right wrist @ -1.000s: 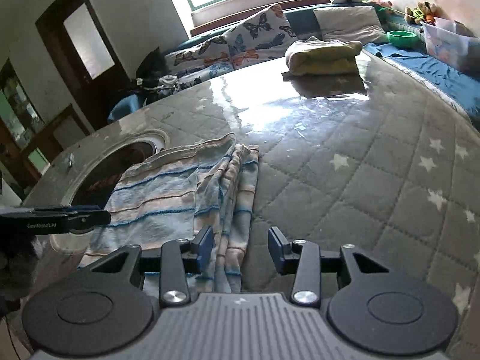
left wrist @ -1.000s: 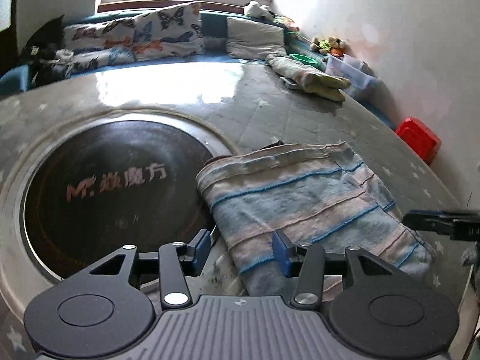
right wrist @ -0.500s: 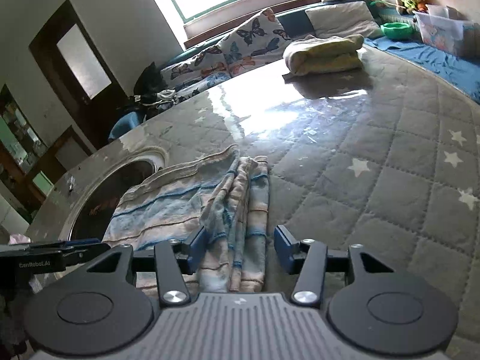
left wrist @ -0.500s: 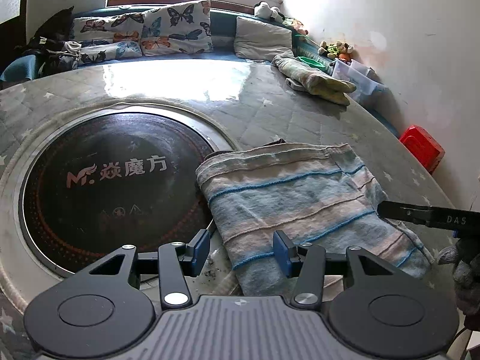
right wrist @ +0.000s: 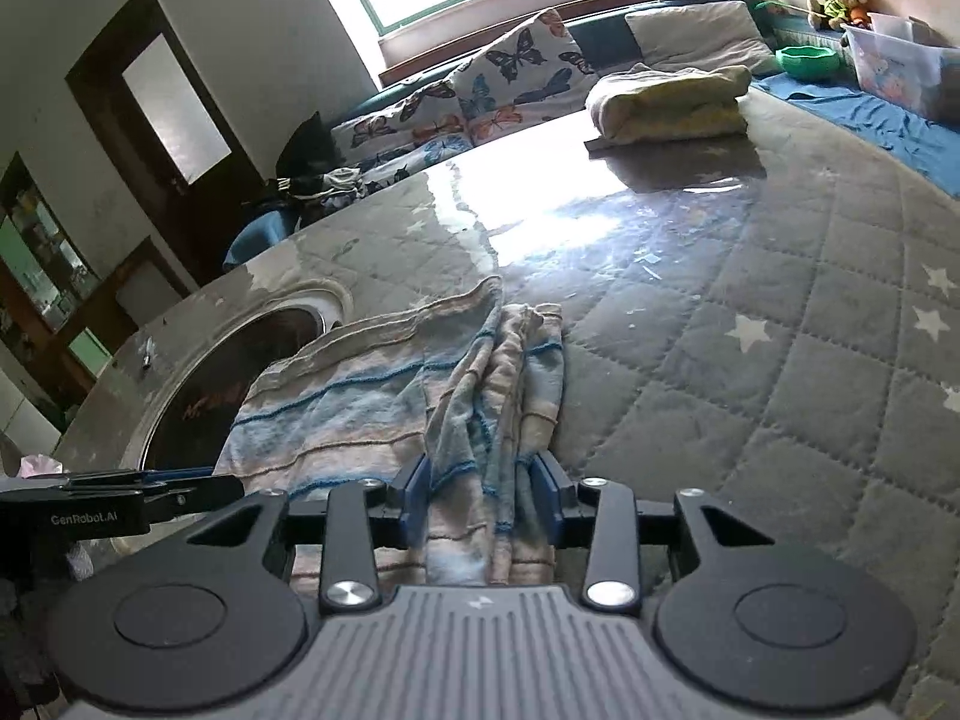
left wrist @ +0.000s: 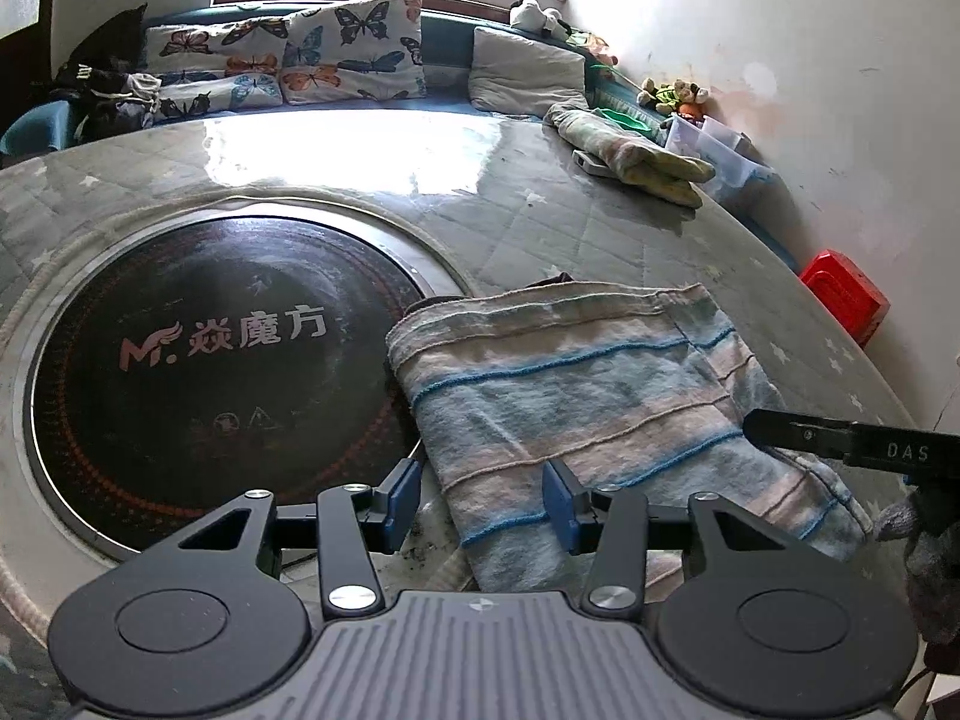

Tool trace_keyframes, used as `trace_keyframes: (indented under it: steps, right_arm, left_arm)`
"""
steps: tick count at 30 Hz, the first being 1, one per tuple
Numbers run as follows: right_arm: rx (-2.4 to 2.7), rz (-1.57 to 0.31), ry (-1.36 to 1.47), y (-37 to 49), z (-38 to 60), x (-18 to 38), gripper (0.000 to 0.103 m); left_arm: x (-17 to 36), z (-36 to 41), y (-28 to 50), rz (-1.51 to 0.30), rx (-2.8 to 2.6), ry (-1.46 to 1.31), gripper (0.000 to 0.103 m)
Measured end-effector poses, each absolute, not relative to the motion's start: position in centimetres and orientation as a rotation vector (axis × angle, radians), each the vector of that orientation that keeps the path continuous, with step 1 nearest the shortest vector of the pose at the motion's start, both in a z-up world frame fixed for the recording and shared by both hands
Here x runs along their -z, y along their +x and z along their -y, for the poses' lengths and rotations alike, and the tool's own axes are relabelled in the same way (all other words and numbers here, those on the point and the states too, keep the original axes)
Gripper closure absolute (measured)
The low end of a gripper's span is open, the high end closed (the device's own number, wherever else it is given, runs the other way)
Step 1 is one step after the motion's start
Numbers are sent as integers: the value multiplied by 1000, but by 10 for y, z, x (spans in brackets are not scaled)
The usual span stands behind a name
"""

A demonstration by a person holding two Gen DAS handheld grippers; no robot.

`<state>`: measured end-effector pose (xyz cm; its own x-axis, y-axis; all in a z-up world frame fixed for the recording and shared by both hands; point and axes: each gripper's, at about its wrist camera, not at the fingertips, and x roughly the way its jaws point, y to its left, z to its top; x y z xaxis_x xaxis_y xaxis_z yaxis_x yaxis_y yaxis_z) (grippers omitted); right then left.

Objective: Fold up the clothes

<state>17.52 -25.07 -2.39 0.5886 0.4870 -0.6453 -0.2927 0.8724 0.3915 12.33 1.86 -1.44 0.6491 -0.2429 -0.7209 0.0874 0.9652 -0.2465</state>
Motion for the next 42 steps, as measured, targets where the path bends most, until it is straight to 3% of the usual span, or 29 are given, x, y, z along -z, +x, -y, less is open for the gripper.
trace_keyframes:
  steps: [5, 15, 18, 24, 27, 42]
  right_arm:
    - [-464, -825, 251, 175, 248, 24, 76]
    - [-451, -812, 275, 174, 251, 27, 68]
    - [-462, -815, 278, 173, 249, 28, 75]
    - [-473, -780, 305, 167, 253, 20, 86]
    - [-479, -752, 295, 164, 252, 11, 87]
    - [-433, -598, 217, 174, 266, -45, 89]
  left_arm:
    - [15, -16, 123, -848, 190, -203, 65]
    - [10, -13, 113, -853, 184, -201, 64]
    - [12, -11, 112, -858, 179, -202, 65]
    - [6, -13, 112, -844, 176, -215, 88]
    - [-2, -13, 113, -821, 185, -216, 92]
    - [-51, 28, 150, -702, 241, -117, 93]
